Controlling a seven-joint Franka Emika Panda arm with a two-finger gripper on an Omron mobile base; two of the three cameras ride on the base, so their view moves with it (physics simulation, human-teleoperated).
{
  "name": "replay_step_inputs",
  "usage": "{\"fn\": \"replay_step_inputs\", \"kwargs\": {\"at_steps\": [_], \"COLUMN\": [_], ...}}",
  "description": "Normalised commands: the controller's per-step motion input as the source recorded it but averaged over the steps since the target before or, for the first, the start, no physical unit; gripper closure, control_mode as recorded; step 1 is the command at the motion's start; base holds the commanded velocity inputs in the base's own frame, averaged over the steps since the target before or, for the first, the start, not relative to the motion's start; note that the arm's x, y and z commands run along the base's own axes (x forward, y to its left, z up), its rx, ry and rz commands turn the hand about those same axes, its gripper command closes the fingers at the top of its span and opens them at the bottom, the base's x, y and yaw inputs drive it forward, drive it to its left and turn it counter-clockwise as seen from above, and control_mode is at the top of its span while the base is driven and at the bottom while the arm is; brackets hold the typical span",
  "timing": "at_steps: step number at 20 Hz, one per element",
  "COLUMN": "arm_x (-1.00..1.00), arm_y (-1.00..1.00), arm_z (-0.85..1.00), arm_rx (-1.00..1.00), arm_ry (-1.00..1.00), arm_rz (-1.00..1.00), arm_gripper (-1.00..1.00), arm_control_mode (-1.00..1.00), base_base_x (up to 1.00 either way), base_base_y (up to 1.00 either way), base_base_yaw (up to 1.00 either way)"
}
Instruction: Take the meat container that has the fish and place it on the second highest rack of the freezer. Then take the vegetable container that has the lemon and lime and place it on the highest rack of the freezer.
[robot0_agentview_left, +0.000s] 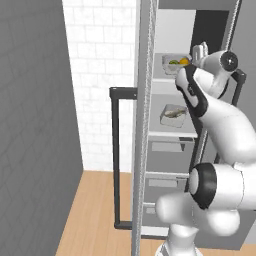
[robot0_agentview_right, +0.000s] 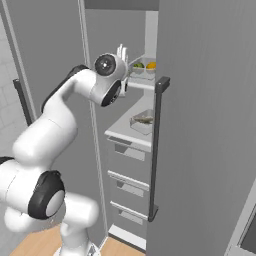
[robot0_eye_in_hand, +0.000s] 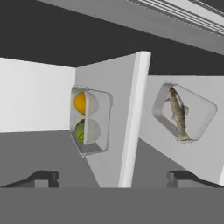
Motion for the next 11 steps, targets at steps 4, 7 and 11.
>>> {"fn": "replay_step_inputs", "kwargs": {"at_steps": [4,7,11], "arm_x": [-1.0,-1.0,-1.0], "arm_y": [0.18,0.19,0.01], "arm_z": [0.36,0.19,-0.25], "arm_rx": [0.0,-0.01,-0.1], "arm_ry": [0.0,0.0,-0.2], "arm_rz": [0.0,0.0,0.0], "arm_gripper": [-1.0,-1.0,-1.0], "arm_control_mode": [-1.0,-1.0,-1.0], "base_base_x": [0.0,0.0,0.0], "base_base_y": [0.0,0.0,0.0], "base_base_yaw": [0.0,0.0,0.0]}}
